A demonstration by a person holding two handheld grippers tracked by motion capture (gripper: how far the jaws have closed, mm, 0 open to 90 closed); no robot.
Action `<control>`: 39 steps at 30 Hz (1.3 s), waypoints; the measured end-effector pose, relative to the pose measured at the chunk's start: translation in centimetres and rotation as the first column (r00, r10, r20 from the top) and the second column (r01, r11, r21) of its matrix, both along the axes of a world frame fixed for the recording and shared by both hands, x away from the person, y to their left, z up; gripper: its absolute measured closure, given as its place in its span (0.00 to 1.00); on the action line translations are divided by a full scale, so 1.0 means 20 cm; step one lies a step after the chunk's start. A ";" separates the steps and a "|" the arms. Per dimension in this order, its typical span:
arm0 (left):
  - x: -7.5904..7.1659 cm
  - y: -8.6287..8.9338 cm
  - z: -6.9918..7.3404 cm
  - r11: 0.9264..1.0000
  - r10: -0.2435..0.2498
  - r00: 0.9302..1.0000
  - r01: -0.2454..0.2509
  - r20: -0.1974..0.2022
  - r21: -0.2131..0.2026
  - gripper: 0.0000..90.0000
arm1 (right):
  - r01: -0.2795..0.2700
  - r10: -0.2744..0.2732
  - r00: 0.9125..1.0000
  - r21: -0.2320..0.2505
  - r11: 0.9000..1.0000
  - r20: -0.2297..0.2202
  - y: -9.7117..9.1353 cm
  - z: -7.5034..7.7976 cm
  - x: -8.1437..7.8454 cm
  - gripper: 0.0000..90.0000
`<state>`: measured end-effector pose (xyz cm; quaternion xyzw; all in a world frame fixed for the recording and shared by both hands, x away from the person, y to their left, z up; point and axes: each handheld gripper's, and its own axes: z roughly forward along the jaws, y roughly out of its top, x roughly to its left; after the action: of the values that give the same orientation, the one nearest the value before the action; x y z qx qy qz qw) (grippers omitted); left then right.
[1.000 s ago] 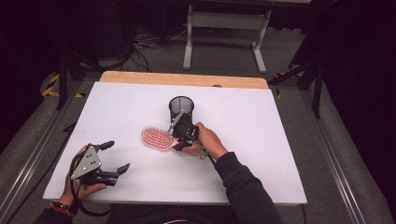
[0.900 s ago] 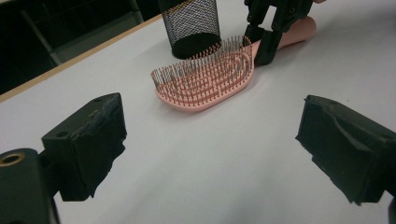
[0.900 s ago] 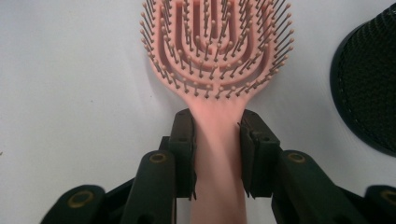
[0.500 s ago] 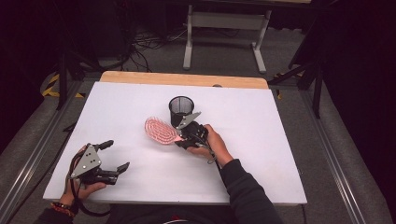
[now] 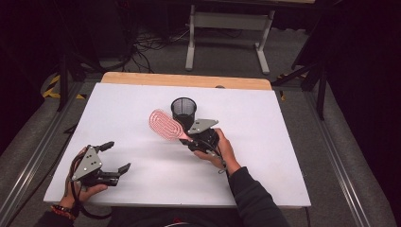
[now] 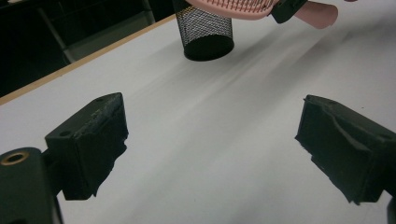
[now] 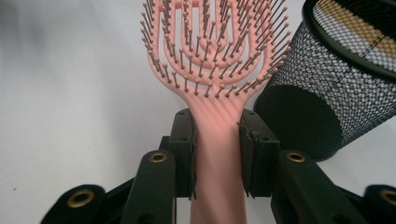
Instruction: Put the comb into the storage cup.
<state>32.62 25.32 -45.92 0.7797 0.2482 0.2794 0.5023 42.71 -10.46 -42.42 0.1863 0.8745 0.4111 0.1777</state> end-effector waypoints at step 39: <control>0.19 -0.45 0.32 0.940 -0.143 0.990 0.134 -0.007 -0.313 0.16 | 0.019 -0.071 0.968 0.214 0.977 0.239 -0.09 0.07 -0.29 0.77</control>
<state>36.35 16.36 -39.58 0.7103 0.2413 0.1889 0.6337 36.99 -12.19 -40.99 0.1718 0.7930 0.5168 0.2732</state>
